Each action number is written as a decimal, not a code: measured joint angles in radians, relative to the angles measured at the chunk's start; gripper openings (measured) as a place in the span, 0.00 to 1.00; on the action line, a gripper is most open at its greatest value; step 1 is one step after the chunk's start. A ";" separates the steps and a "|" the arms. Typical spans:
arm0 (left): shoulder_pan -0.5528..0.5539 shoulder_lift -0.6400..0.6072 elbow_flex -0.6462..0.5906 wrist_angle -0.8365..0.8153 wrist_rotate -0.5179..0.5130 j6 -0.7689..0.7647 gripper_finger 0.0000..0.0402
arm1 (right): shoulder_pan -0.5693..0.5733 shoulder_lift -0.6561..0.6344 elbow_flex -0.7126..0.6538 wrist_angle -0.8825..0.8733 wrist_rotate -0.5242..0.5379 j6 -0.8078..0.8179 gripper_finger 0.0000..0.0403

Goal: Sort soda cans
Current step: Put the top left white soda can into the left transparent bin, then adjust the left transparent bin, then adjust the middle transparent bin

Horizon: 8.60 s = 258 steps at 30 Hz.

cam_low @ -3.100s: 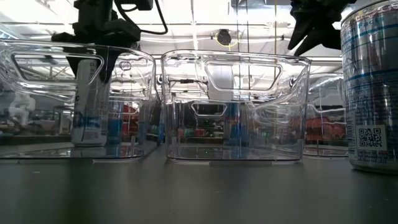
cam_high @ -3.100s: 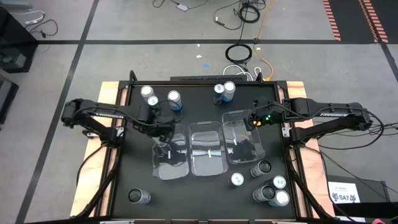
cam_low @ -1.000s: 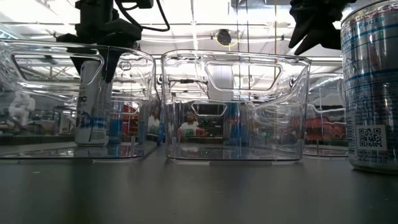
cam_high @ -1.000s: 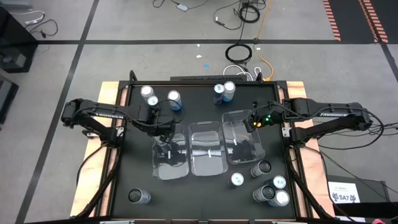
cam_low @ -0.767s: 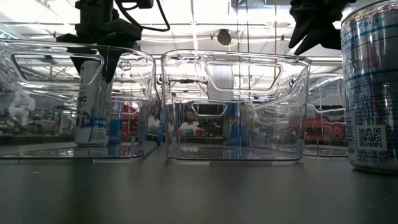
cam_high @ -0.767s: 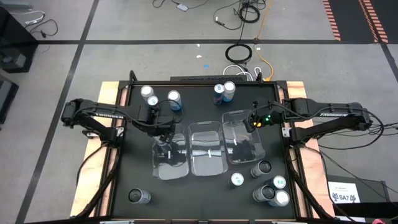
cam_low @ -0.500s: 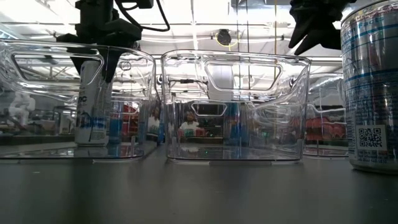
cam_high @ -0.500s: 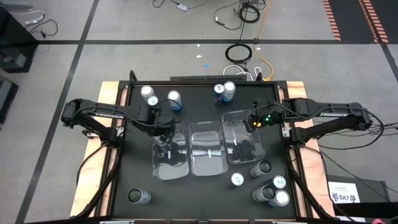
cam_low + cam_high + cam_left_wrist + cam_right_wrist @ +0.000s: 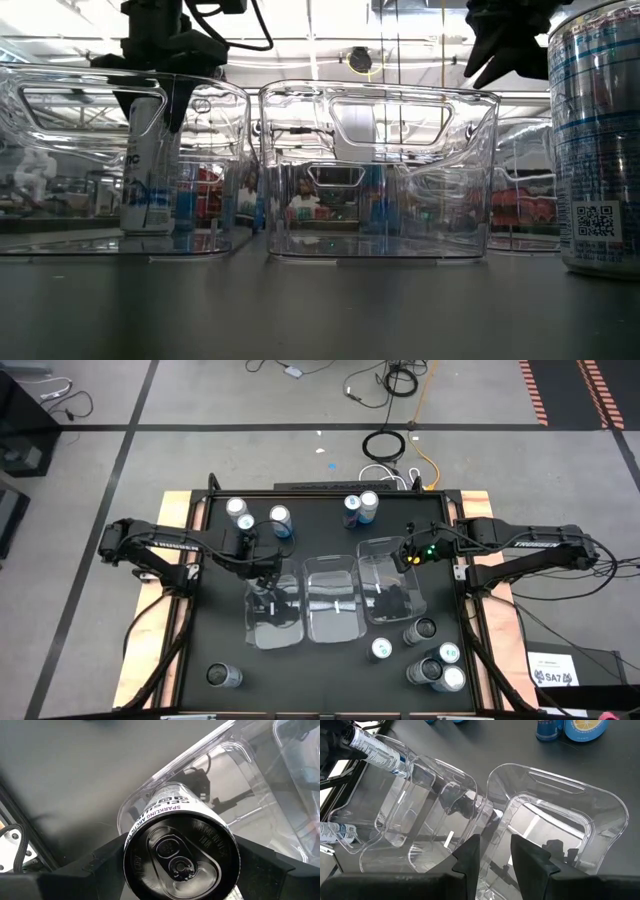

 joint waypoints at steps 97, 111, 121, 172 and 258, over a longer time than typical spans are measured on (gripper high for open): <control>-0.636 -0.455 -0.005 0.333 -0.546 0.530 0.97 | -0.002 0.026 0.000 0.196 0.060 0.139 0.25; -0.284 -0.727 -0.357 0.805 -0.102 0.899 0.97 | -0.003 0.303 0.382 0.402 0.051 -0.127 0.09; -0.205 -0.686 -0.432 0.955 0.060 0.862 0.97 | 0.035 0.580 0.849 -0.581 0.150 -0.032 0.03; -0.163 -0.845 -0.431 0.847 0.084 0.839 0.97 | -0.111 1.196 1.272 -0.115 -0.312 -0.592 0.06; -0.164 -0.844 -0.431 0.764 0.101 0.791 0.97 | -0.160 1.271 1.148 -0.676 -0.340 -0.439 0.00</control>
